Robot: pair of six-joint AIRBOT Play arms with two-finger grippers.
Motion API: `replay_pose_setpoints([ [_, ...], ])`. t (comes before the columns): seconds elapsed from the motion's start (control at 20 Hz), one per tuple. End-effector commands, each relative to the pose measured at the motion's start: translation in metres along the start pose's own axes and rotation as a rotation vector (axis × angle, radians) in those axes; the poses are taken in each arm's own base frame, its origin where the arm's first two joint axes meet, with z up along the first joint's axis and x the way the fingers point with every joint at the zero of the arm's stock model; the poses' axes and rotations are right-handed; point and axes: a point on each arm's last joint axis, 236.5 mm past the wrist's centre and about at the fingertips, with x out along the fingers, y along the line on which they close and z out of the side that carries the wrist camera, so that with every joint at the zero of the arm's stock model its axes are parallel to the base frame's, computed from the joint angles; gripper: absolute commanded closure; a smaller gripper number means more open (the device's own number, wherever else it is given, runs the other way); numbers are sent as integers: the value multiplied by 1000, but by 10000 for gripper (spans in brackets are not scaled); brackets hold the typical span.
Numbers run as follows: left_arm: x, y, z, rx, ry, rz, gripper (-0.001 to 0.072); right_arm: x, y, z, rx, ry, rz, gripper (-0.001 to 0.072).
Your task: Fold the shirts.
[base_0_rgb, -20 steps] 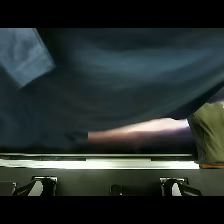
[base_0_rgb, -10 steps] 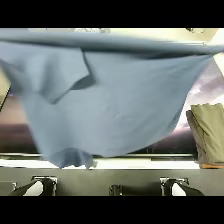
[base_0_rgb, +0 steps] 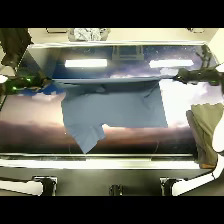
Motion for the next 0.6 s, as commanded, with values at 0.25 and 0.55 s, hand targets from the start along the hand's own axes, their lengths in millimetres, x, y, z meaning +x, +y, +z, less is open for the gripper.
replay_pose_setpoints([
  [0.25, 29, 8, -28, -132, 139, -78, 147, 30, 3, -16, -112, 59, 26, 85],
  [0.55, -46, 73, -121, -82, 576, 157, 277, -93, -61, -148, -175, 653, -123, 114],
])
